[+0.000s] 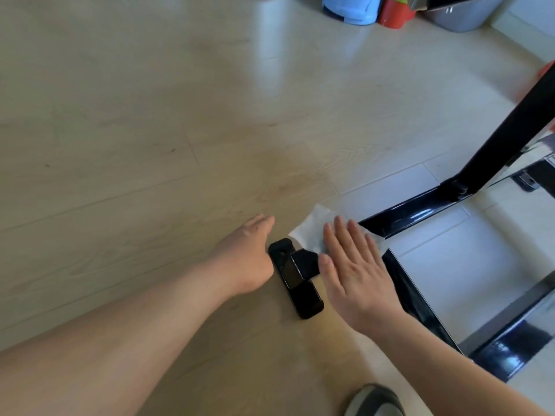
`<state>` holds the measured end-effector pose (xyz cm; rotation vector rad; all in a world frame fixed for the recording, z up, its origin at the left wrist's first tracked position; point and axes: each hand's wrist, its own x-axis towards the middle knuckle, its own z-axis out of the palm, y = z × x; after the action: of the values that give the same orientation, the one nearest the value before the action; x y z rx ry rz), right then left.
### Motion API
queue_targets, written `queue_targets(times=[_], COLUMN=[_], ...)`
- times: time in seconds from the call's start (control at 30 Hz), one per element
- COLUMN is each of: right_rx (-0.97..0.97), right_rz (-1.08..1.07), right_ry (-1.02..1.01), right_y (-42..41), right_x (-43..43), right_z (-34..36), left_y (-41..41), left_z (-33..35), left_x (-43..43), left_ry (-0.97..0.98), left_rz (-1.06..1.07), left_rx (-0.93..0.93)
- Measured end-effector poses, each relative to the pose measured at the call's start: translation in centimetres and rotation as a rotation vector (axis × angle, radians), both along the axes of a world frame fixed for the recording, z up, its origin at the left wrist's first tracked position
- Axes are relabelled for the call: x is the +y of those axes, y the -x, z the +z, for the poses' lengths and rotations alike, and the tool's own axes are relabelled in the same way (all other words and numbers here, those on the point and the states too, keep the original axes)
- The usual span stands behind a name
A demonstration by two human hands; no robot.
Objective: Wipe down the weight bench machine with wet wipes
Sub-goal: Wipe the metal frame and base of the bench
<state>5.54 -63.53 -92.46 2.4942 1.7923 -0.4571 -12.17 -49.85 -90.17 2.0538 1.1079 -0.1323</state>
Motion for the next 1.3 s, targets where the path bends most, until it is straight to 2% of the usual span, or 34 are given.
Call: queue_targets(times=[0.1,0.23,0.27,0.37,0.47,0.53,0.6,0.67,0.77,0.9,1.03,1.1,1.2,1.3], right_rx=[0.035,0.268,0.365,0.704,0.858,0.822,0.666,0.481,0.294,0.167,0.098,0.096,0.156,0.196], right_rz=[-0.013,0.151,0.127,-0.127,-0.274,-0.318,-0.327,-0.305,-0.256,-0.153,-0.094,-0.087,-0.102,-0.134], right_ry=[-0.008,-0.17,-0.228,-0.376,-0.477,-0.551,-0.581,-0.537,-0.443,-0.366,-0.427,-0.453,-0.436,-0.399], right_y=[1.6,5.7,5.6,4.1,3.4,3.2,2.3,0.8,-1.7,-3.1,-3.0,-2.7,-2.6,-3.0], right_x=[-0.3,-1.3,-1.2,-0.5,-0.3,-0.1,0.4,1.1,1.8,1.0,0.2,0.2,0.6,0.6], right_z=[0.0,-0.6,-0.4,1.0,1.3,1.3,1.4,1.2,0.1,-1.3,-1.9,-2.0,-1.9,-1.6], left_y=[0.1,-0.2,-0.4,-1.3,-2.7,-3.6,-4.3,-4.8,-5.5,-5.5,-4.8,-4.9,-4.7,-4.8], left_z=[0.5,1.8,2.2,2.3,2.0,1.4,0.7,-0.5,-2.6,-4.4,-5.5,-5.4,-3.6,-3.3], left_x=[0.0,-0.4,-0.6,-1.6,-3.3,-4.9,-6.6,-6.8,-5.1,-3.1,-3.2,-4.2,-6.7,-7.4], left_ry=[0.008,-0.035,-0.052,-0.109,-0.093,-0.027,-0.042,-0.065,0.024,0.185,0.412,0.301,-0.056,-0.138], left_rz=[-0.029,-0.014,-0.007,-0.03,-0.066,-0.104,-0.117,-0.057,0.073,0.154,0.235,0.25,0.121,0.02], left_rx=[0.001,-0.037,-0.05,-0.079,-0.042,-0.016,0.004,0.023,-0.04,-0.123,-0.236,-0.285,-0.32,-0.259])
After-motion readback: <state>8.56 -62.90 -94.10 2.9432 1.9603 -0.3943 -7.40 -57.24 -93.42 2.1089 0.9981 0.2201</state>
